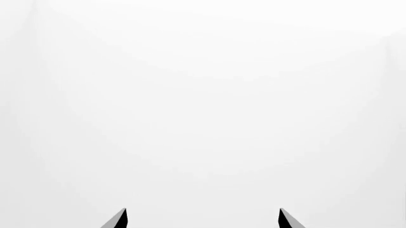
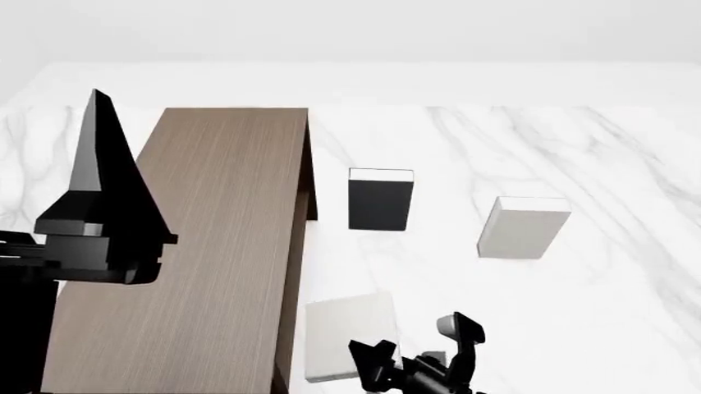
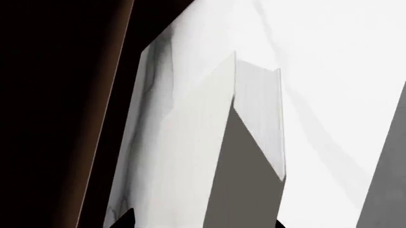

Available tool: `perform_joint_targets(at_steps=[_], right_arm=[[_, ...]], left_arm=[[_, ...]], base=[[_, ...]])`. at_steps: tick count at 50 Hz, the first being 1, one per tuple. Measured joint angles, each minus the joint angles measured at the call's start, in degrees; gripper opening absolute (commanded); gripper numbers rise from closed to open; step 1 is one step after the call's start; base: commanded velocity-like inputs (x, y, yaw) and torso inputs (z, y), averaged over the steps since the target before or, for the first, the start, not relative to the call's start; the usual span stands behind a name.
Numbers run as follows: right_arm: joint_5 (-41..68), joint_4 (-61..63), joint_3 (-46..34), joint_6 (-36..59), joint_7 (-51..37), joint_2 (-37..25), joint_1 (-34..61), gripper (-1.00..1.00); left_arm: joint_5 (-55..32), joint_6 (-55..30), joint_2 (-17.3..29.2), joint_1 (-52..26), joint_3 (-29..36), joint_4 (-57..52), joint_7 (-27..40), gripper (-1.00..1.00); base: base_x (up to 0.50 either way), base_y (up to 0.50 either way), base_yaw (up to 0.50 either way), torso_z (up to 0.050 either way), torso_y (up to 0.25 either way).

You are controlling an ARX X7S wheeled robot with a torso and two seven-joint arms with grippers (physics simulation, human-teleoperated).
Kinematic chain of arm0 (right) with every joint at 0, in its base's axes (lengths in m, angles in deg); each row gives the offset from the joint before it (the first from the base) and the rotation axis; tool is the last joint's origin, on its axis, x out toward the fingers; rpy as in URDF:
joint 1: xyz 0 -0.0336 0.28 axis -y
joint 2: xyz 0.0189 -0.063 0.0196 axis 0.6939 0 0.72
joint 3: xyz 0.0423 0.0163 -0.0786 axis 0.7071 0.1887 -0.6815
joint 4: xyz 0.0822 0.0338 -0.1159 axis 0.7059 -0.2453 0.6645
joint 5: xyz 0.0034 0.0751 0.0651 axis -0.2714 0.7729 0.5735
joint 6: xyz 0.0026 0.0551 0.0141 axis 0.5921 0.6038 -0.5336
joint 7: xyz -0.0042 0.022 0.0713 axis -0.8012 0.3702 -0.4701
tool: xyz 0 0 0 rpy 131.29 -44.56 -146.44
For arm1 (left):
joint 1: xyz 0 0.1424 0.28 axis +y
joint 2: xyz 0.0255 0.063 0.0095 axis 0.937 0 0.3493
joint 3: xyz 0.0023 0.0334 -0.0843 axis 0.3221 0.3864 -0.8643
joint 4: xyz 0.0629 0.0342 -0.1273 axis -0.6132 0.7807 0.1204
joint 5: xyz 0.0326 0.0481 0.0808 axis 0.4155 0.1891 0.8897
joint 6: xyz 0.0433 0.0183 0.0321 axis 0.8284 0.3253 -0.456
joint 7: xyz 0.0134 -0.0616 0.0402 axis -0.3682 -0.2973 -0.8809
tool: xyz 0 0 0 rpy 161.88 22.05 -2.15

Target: Pick up the book on the right and place it under the cabinet shelf.

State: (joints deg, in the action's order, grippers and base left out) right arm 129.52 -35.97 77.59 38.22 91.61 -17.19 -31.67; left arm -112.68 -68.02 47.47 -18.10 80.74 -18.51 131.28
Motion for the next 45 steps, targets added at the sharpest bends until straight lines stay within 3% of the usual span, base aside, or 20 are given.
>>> perform_joint_targets(at_steps=[45], right_arm=[[-4.3, 13.7, -2.0, -2.0, -12.5, -4.2, -3.6, 1.0]], left_arm=[[0.2, -0.7, -0.5, 0.2, -0.2, -0.4, -0.3, 1.0]], base=[[0.0, 0.0, 0.0, 0.0, 0.0]])
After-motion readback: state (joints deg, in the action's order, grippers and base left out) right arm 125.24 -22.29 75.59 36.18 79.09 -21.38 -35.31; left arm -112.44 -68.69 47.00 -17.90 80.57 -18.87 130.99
